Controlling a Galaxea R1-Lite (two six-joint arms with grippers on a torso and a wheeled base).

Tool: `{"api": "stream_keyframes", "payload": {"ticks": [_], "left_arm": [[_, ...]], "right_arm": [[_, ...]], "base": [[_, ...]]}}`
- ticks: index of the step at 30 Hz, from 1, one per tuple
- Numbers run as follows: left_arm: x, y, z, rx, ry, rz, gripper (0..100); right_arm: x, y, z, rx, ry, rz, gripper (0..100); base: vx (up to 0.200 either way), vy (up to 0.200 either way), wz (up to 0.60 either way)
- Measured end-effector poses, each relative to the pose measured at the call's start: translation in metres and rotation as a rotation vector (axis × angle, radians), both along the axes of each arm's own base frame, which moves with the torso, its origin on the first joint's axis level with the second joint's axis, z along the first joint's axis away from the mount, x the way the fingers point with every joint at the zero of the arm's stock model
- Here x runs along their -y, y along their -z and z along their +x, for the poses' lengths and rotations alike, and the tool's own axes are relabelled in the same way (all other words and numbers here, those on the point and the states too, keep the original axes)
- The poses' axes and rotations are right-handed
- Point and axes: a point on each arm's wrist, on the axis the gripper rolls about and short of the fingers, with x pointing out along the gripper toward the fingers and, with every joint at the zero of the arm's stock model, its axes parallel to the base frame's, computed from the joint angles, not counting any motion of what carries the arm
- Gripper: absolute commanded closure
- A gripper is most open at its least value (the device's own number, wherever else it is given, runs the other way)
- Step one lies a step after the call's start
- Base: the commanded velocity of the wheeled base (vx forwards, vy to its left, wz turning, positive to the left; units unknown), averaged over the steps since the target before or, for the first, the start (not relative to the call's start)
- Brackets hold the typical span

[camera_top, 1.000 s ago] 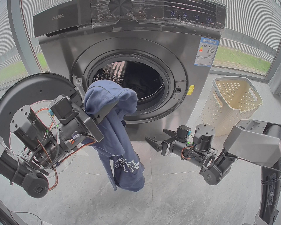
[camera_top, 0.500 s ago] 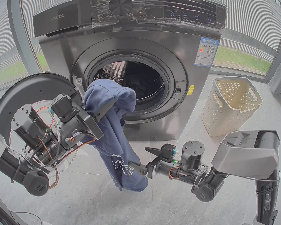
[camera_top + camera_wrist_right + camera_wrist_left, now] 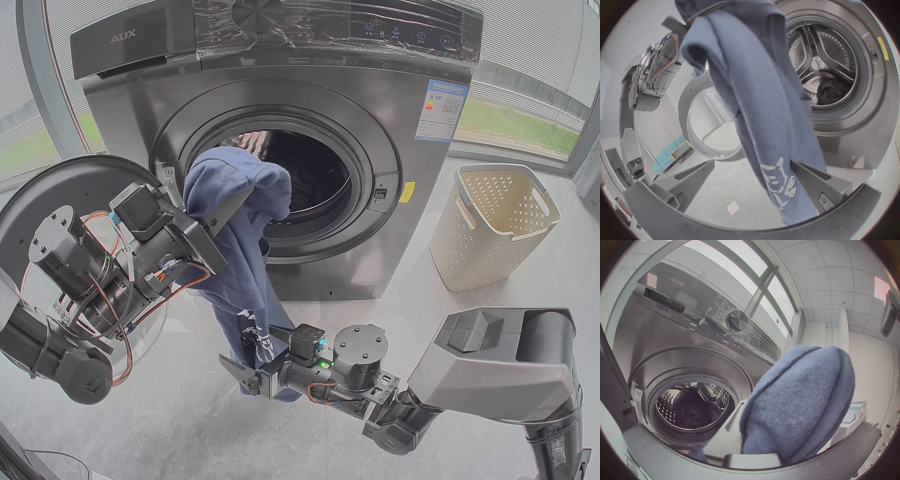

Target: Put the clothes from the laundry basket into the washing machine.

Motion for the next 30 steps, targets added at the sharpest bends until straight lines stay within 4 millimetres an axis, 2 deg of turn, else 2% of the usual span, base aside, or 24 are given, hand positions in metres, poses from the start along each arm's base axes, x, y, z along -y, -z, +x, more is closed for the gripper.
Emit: {"api": "stream_keyframes", "payload": {"ticks": [8, 14, 19, 23, 26, 30], "left_arm": [[0.0, -0.025, -0.008, 0.047, 0.028, -0.08, 100], [-0.001, -0.027, -0.005, 0.046, -0.015, -0.103, 100], [-0.004, -0.02, 0.002, 0.025, -0.044, -0.09, 100], [-0.007, -0.016, 0.006, 0.015, -0.061, -0.083, 100], [-0.008, -0.014, 0.006, 0.009, -0.063, -0.077, 100], [-0.008, -0.012, 0.005, 0.006, -0.063, -0.071, 100]], "right_arm": [[-0.021, -0.002, -0.007, 0.015, -0.036, 0.051, 0], [-0.026, 0.003, -0.014, 0.004, -0.05, 0.05, 0], [-0.009, 0.01, -0.005, -0.008, 0.019, 0.011, 0], [0.014, 0.011, 0.011, -0.002, 0.091, -0.027, 0], [0.038, 0.008, 0.027, 0.002, 0.158, -0.043, 0], [0.058, 0.001, 0.043, 0.002, 0.213, -0.049, 0]], "base": [[0.0, 0.0, 0.0], [0.0, 0.0, 0.0], [0.0, 0.0, 0.0], [0.0, 0.0, 0.0], [0.0, 0.0, 0.0], [0.0, 0.0, 0.0]]}}
